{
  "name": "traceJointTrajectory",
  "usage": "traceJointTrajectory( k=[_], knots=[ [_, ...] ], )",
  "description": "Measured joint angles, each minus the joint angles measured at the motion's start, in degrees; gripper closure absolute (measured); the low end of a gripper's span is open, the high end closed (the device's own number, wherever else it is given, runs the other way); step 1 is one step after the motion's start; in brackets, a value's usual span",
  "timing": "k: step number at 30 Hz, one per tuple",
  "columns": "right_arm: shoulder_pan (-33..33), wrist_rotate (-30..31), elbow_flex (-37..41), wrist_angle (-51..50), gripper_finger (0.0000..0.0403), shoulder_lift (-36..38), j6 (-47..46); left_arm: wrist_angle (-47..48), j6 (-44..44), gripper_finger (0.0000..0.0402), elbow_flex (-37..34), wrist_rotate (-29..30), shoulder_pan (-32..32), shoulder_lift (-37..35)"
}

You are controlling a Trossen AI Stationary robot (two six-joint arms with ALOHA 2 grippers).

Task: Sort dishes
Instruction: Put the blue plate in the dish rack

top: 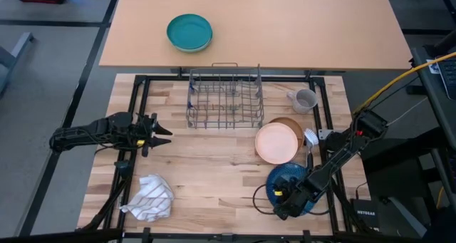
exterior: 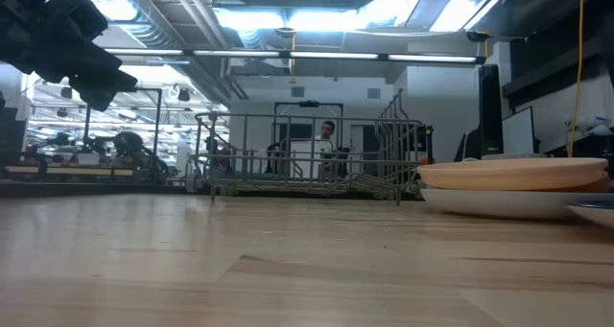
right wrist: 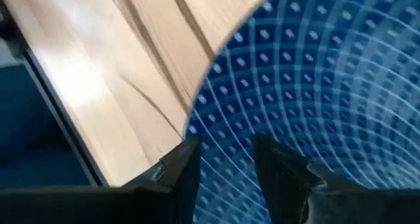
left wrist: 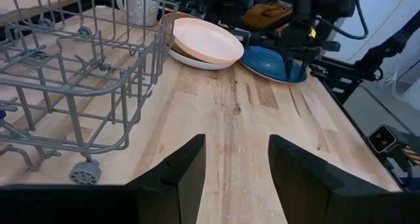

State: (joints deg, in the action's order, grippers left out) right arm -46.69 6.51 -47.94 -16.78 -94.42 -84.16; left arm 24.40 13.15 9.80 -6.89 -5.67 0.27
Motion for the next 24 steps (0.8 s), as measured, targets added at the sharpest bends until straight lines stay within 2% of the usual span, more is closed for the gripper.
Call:
traceJointTrajectory(
  k=[13,24],
  knots=[
    [7.4,0.5,-0.2,16.4,0.0259,-6.7,8.3,-0.2,1.1,0.0247,0.0,0.1,0.0,0.0],
    [15.3,0.7,-0.1,17.3,0.0259,-6.8,19.9,-0.2,3.4,0.0247,0.0,0.1,0.0,0.0]
  ],
)
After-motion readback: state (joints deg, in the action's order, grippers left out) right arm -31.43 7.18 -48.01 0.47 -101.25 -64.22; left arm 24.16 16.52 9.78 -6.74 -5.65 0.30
